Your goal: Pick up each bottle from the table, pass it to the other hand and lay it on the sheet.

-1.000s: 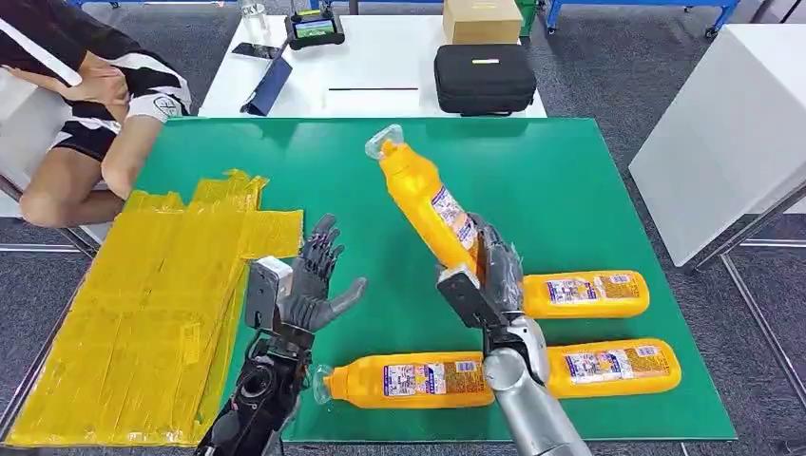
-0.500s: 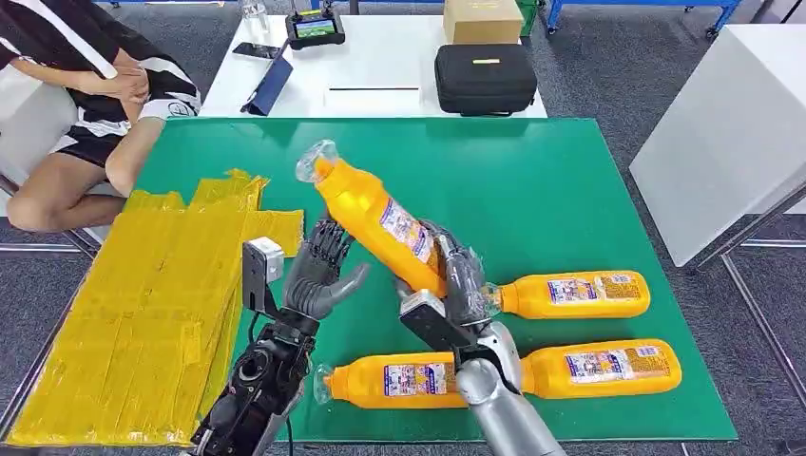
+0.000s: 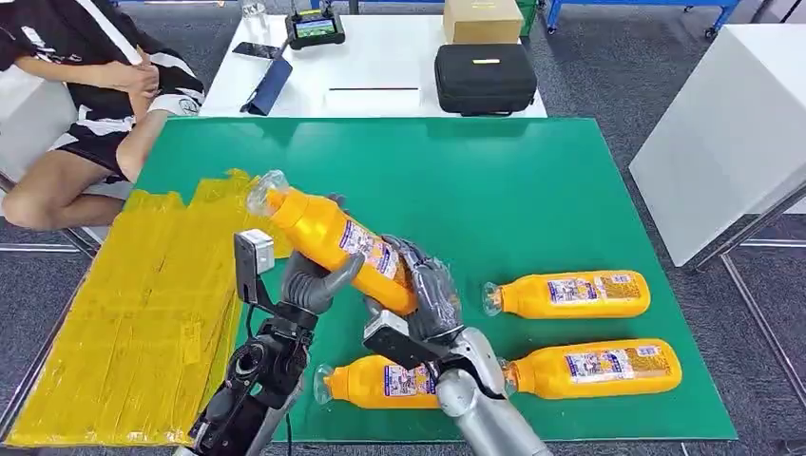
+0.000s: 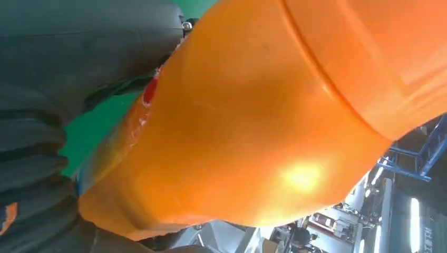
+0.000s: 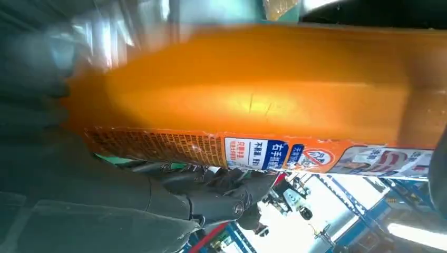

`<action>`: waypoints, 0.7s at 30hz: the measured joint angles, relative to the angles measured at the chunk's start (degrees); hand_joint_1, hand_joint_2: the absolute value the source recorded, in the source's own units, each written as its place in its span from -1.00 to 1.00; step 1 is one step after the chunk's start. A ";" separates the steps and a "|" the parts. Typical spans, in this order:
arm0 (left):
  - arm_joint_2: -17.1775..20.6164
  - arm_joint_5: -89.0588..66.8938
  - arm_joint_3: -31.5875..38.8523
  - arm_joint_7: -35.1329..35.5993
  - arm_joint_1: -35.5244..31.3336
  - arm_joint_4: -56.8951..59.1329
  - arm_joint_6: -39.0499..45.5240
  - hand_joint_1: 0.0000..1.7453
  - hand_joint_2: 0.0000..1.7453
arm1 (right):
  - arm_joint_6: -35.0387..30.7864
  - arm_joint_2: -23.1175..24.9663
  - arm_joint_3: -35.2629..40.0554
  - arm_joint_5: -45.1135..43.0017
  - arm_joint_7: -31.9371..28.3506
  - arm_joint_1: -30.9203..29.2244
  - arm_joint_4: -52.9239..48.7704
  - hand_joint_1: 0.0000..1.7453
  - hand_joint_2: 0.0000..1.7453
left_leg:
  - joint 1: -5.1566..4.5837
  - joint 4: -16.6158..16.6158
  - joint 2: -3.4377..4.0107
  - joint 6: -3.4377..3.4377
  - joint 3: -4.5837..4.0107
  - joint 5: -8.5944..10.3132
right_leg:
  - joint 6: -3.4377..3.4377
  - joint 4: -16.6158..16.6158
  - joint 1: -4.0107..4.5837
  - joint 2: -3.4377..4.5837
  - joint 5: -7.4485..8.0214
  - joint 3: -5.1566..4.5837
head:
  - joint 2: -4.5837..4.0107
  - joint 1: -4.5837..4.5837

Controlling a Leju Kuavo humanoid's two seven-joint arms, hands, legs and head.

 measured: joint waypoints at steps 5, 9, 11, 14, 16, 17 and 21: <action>0.02 0.02 0.00 0.00 0.00 0.00 0.00 -1.00 1.00 | 0.18 -0.02 0.22 0.15 0.24 -0.44 0.61 1.00 1.00 | 0.00 0.00 0.00 0.00 0.00 0.00 | 0.00 0.00 0.00 0.00 0.00 0.00 | 0.00 -0.02; 0.09 0.06 0.00 0.00 0.00 0.02 0.00 1.00 1.00 | 0.39 -0.02 0.26 0.18 0.24 -0.57 0.94 1.00 1.00 | 0.00 0.00 0.00 0.00 0.00 0.00 | 0.00 0.00 0.00 0.00 0.00 0.00 | 0.00 -0.02; 0.13 0.50 0.07 -0.15 0.01 0.04 0.22 1.00 1.00 | 0.50 -0.02 0.35 0.24 0.29 -0.67 1.05 1.00 1.00 | 0.00 0.00 0.00 0.00 0.00 0.00 | 0.00 0.00 0.00 0.00 0.00 -0.01 | 0.00 -0.02; 0.13 1.14 0.22 -0.42 0.11 0.04 0.77 1.00 1.00 | 0.50 -0.02 0.74 0.26 0.66 -0.81 1.20 1.00 1.00 | 0.00 0.00 0.00 0.00 0.00 0.00 | 0.00 0.00 0.01 0.00 0.00 -0.01 | 0.00 -0.02; 0.13 1.64 0.31 -0.52 0.40 0.04 0.92 1.00 1.00 | 0.53 -0.04 0.88 -0.11 0.81 -0.82 1.29 1.00 1.00 | 0.00 0.00 0.00 0.00 0.00 0.00 | 0.00 0.00 0.00 0.00 0.00 -0.01 | 0.00 -0.02; 0.13 1.68 0.37 -0.57 0.49 0.04 0.98 1.00 1.00 | 0.55 -0.09 0.98 -0.37 0.81 -0.82 1.38 1.00 1.00 | 0.00 0.00 0.00 0.00 0.00 0.00 | 0.00 0.00 0.00 0.00 0.00 -0.01 | 0.00 0.00; 0.13 1.70 0.55 -0.66 0.59 0.04 1.03 1.00 1.00 | 0.63 -0.20 1.18 -0.61 0.81 -0.83 1.42 1.00 1.00 | 0.00 0.00 0.00 0.00 0.00 0.00 | 0.00 0.00 0.00 0.00 0.00 -0.01 | 0.00 -0.02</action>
